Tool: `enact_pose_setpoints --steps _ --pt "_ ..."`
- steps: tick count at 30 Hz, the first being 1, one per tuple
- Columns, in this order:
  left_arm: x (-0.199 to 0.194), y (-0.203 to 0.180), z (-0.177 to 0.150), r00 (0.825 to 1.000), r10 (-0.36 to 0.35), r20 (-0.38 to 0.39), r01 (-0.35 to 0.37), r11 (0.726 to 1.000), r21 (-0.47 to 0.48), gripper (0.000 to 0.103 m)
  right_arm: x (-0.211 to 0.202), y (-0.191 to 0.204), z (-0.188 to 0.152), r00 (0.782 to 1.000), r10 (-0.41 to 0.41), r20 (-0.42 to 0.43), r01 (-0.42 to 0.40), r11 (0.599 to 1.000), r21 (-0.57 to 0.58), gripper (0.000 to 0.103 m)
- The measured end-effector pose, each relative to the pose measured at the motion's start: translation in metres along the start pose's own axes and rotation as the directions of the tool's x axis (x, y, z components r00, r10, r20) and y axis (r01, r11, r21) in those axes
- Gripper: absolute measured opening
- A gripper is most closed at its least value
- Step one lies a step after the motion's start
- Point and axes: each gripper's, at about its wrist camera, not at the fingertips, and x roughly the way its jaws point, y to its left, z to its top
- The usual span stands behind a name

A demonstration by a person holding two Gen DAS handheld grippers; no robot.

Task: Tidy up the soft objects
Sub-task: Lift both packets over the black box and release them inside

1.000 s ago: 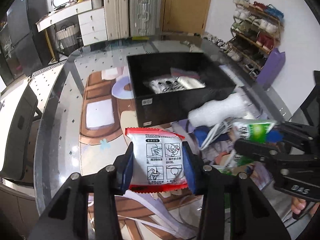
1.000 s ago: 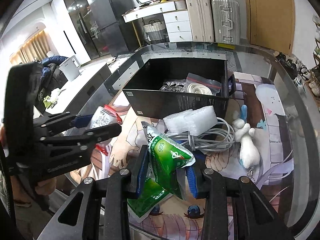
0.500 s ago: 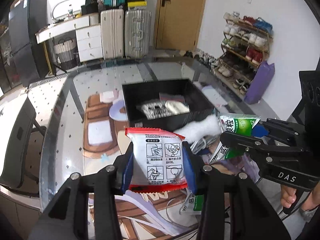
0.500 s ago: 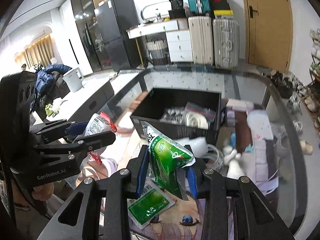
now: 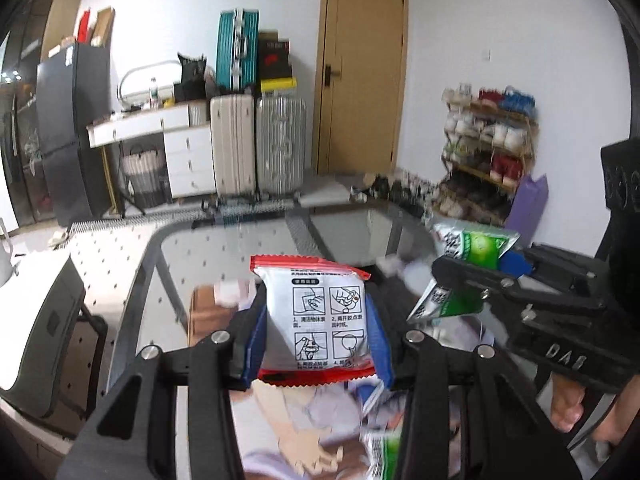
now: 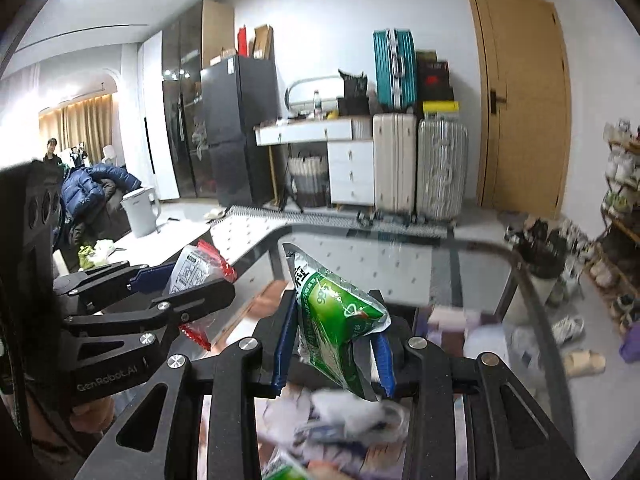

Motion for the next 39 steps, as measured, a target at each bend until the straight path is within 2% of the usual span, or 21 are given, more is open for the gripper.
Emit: enact_pose_setpoints --steps 2,5,10,13,17,21,24,26,27,29,32,34,36,37,38,39 --pt "0.004 0.003 0.009 0.999 0.008 0.041 -0.007 1.0 -0.015 0.043 0.004 0.002 0.009 1.0 -0.002 0.023 0.002 1.0 -0.009 0.035" --pt "0.022 0.01 0.017 0.998 0.021 0.06 -0.019 0.999 -0.039 0.043 0.017 0.001 0.019 0.999 -0.012 0.038 0.012 1.0 -0.004 0.035" --pt "0.064 0.025 0.016 0.998 0.052 0.022 -0.05 0.993 -0.105 0.043 0.049 -0.007 0.025 0.998 -0.04 0.05 0.041 0.999 -0.006 0.035" --pt "0.09 0.031 0.012 0.998 0.069 -0.004 -0.069 0.989 -0.128 0.043 0.077 -0.019 0.023 0.999 -0.047 0.01 0.047 0.999 0.018 0.035" --pt "0.116 0.032 0.001 0.994 0.097 -0.051 -0.102 0.989 -0.109 0.043 0.11 -0.038 0.015 0.997 -0.059 -0.056 0.062 0.997 0.048 0.035" --pt "0.136 0.032 -0.009 0.99 0.085 -0.117 -0.098 0.989 -0.11 0.043 0.141 -0.055 0.0 0.988 -0.002 -0.155 0.02 0.993 0.118 0.035" --pt "0.147 0.032 -0.018 0.985 0.063 -0.16 -0.083 0.989 -0.122 0.043 0.16 -0.062 -0.013 0.972 -0.001 -0.234 0.034 0.99 0.139 0.035" --pt "0.148 0.027 -0.02 0.983 0.043 -0.181 -0.067 0.989 -0.129 0.043 0.166 -0.068 -0.018 0.967 0.011 -0.253 0.032 0.986 0.167 0.035" --pt "0.148 0.027 -0.021 0.982 0.037 -0.183 -0.062 0.989 -0.134 0.043 0.167 -0.07 -0.02 0.966 0.021 -0.258 0.027 0.983 0.18 0.036" --pt "0.149 0.026 -0.021 0.98 0.03 -0.198 -0.06 0.988 -0.145 0.043 0.171 -0.074 -0.024 0.962 0.037 -0.27 0.018 0.979 0.201 0.046" --pt "0.15 0.026 -0.019 0.976 0.031 -0.216 -0.065 0.986 -0.151 0.044 0.166 -0.077 -0.032 0.962 0.044 -0.269 0.017 0.975 0.221 0.051" --pt "0.149 0.026 -0.018 0.974 0.03 -0.225 -0.066 0.986 -0.153 0.047 0.163 -0.079 -0.031 0.964 0.053 -0.262 0.01 0.973 0.232 0.053" --pt "0.148 0.027 -0.017 0.972 0.046 -0.23 -0.083 0.985 -0.154 0.066 0.158 -0.081 -0.03 0.965 0.055 -0.257 0.008 0.971 0.241 0.059" --pt "0.145 0.028 -0.017 0.973 0.061 -0.22 -0.097 0.983 -0.158 0.07 0.155 -0.083 -0.029 0.966 0.066 -0.251 0.0 0.967 0.254 0.064" --pt "0.142 0.029 -0.016 0.975 0.073 -0.21 -0.109 0.981 -0.163 0.079 0.15 -0.084 -0.029 0.967 0.072 -0.246 -0.005 0.964 0.265 0.068" --pt "0.139 0.03 -0.014 0.978 0.071 -0.198 -0.105 0.98 -0.169 0.085 0.145 -0.086 -0.028 0.967 0.077 -0.241 -0.008 0.962 0.274 0.07"
